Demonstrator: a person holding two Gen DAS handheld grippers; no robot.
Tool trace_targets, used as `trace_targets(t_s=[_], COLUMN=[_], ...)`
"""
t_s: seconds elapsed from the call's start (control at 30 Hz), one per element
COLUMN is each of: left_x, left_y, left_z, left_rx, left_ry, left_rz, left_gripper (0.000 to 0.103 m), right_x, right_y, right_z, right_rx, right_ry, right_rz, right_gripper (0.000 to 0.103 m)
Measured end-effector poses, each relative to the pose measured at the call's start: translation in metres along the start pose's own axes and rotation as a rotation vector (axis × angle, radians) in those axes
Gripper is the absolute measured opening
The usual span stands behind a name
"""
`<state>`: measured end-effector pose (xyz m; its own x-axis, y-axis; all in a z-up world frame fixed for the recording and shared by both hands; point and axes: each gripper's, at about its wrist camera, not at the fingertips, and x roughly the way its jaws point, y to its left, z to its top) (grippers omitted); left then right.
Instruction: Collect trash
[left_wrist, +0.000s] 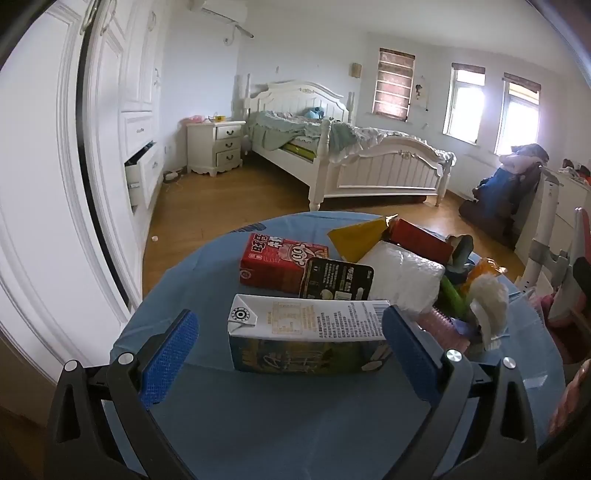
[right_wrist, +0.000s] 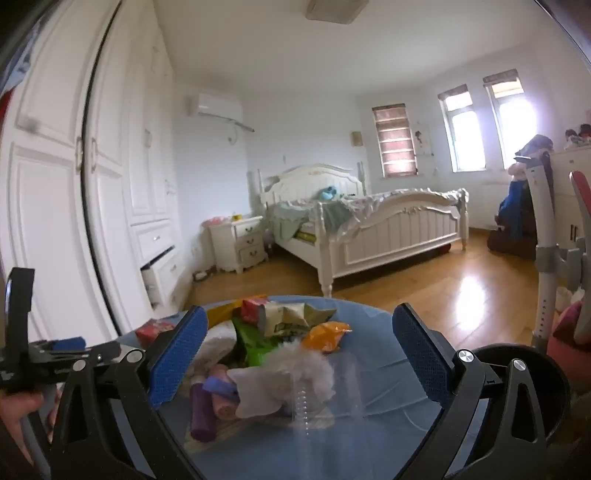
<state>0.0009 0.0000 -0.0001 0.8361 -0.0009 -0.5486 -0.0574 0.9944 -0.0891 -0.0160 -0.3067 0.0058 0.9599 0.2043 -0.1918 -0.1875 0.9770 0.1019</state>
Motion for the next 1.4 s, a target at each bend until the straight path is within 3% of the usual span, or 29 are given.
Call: trace_targets(t_s=[1.4], left_x=[0.0069], left_y=[0.0021], left_z=[-0.0015], left_rx=[-0.013], left_ry=[-0.001], left_rz=[-0.001], left_gripper=[0.098], right_x=[0.0023], right_y=[-0.0014], right_z=[-0.0015], right_rx=[0.0], right_ry=[0.011], right_rz=[-0.001], right_gripper=[0.099])
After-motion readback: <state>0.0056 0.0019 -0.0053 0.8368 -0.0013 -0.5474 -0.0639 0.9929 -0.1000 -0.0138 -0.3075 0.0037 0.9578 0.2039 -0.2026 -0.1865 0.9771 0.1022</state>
